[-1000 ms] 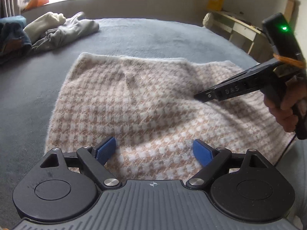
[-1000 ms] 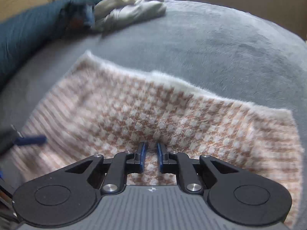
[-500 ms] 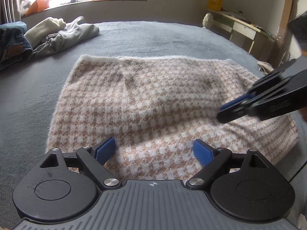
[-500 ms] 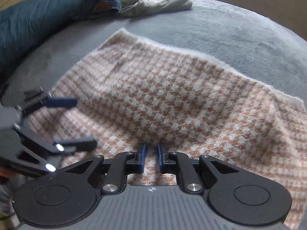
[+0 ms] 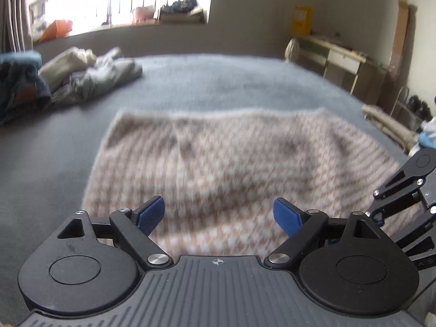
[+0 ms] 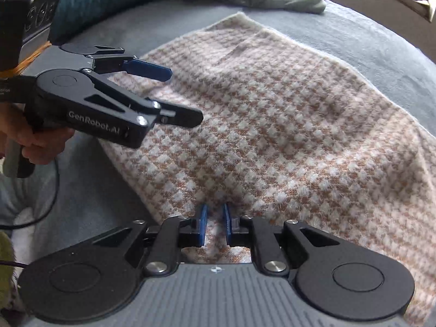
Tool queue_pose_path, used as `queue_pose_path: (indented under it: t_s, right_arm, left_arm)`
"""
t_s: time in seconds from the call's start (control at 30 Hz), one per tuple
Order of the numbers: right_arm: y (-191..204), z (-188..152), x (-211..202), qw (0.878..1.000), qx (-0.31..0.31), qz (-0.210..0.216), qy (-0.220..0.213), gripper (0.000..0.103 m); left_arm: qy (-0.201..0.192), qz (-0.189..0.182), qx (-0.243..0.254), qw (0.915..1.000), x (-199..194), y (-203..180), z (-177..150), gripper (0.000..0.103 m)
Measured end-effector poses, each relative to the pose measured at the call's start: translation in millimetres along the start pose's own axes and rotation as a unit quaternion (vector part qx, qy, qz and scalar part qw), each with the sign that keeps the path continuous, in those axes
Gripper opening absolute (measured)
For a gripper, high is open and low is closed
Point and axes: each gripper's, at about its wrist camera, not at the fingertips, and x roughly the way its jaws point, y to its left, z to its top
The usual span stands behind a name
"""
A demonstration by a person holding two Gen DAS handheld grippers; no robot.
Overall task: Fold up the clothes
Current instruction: 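Close the left gripper on the cardigan's side edge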
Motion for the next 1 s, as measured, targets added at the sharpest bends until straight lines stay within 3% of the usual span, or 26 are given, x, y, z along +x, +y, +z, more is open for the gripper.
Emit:
queue_pose_path:
  t_s: [0.13, 0.17, 0.23, 0.3, 0.47, 0.6, 0.67, 0.73, 0.83, 1.0]
  right_arm:
    - [-5, 14, -25, 0.998, -0.028, -0.027, -0.053, 0.016]
    - [-8, 16, -24, 0.997, -0.040, -0.026, -0.055, 0.018]
    - [-14, 22, -21, 0.996, -0.064, -0.026, -0.061, 0.034]
    - [-20, 28, -18, 0.994, -0.088, -0.025, -0.066, 0.036]
    - [-35, 42, -11, 0.986, -0.147, -0.023, -0.079, 0.042]
    - [-46, 49, -7, 0.979, -0.192, -0.002, -0.063, 0.043]
    - [-50, 49, 5, 0.977, -0.210, 0.009, -0.035, 0.043]
    - [-53, 46, 19, 0.976, -0.216, 0.016, -0.019, 0.047]
    - [-60, 46, 29, 0.979, -0.202, 0.027, -0.009, 0.049]
    - [-54, 47, 29, 0.979, -0.205, 0.016, 0.000, 0.050]
  left_arm:
    - [-0.007, 0.003, 0.014, 0.9999, 0, 2, 12, 0.089]
    - [0.000, 0.008, 0.008, 0.9999, 4, 5, 11, 0.089]
    - [0.020, 0.011, -0.022, 0.9995, 8, 14, 9, 0.089]
    - [0.040, -0.004, -0.060, 0.9974, 6, 27, 5, 0.089]
    - [0.064, -0.033, -0.088, 0.9935, -19, 57, -3, 0.089]
    - [0.068, -0.043, -0.118, 0.9898, -38, 89, -5, 0.095]
    - [0.072, -0.043, -0.143, 0.9862, -41, 107, -7, 0.096]
    - [0.085, -0.055, -0.177, 0.9789, -36, 123, -14, 0.096]
    - [0.119, -0.098, -0.232, 0.9606, -23, 143, -27, 0.096]
    - [0.133, -0.168, -0.279, 0.9362, -4, 157, -43, 0.097]
